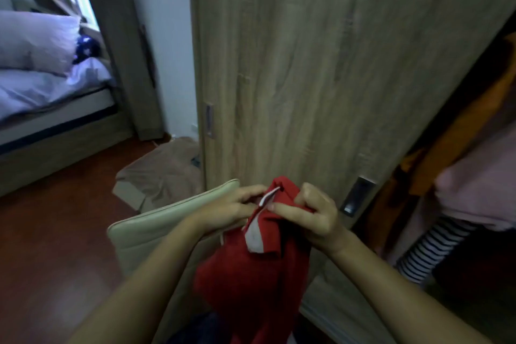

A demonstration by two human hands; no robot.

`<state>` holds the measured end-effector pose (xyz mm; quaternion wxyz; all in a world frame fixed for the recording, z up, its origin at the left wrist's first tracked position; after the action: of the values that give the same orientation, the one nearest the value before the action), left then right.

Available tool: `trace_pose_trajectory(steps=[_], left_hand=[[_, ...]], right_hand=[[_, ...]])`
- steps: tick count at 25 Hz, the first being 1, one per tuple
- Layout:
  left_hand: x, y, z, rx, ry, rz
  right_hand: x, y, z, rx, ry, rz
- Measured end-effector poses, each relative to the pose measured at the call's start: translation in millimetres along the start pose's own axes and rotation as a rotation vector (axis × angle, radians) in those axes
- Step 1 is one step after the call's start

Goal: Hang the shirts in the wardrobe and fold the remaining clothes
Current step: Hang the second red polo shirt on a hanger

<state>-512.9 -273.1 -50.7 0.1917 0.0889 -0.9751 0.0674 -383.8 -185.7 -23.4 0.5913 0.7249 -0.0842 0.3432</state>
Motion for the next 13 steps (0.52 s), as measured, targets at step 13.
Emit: trace_pose_trajectory(steps=[13], left_hand=[[-173.4,52.0,-38.2,0.154,-0.534,0.143]], right_hand=[[172.7,-62.4,17.7,-0.271,-0.335,-0.115]])
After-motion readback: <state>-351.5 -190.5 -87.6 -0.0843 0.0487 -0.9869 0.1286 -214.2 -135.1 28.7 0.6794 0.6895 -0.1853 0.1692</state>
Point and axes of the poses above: each hand's wrist, its own y-axis towards the middle knuckle, its own x-axis out of the back of the hand, z = x × y, the point moved 4 cm from there along y, towards the middle knuckle, and after that the axes turned 7 degrees about z, right-handed, at the moved point
